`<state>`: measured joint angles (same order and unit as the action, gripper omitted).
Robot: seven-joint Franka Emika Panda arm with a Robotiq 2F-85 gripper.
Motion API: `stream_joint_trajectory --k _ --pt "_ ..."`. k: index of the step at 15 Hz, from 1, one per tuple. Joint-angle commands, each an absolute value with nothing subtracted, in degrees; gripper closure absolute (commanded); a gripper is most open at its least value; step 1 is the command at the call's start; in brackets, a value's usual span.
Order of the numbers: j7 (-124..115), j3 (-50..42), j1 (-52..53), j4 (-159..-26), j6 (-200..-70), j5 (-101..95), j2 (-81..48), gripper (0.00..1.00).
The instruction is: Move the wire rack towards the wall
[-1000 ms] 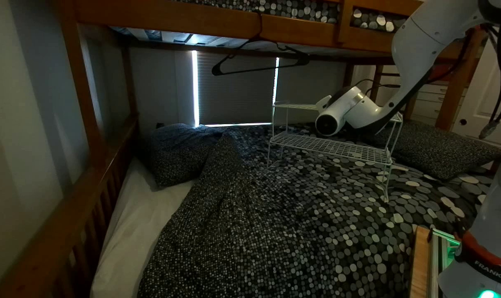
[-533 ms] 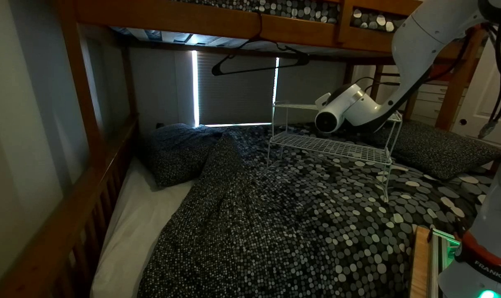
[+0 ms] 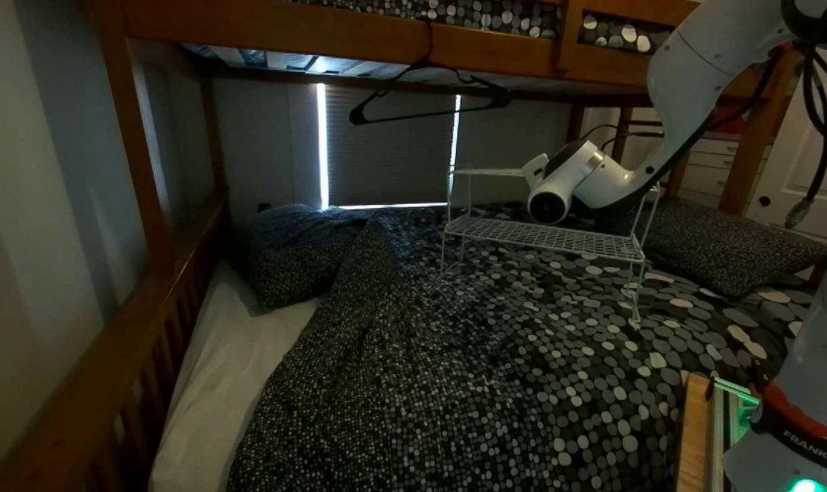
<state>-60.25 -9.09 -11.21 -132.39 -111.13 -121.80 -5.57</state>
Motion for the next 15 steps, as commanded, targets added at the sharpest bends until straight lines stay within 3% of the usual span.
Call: stream_joint_trajectory --k 1,15 --pt "-62.8 -9.3 -11.1 -129.1 -108.2 -129.3 -5.8 0.98" --pt "-72.8 -10.2 -14.7 -113.7 -117.8 -146.4 -12.5 0.98"
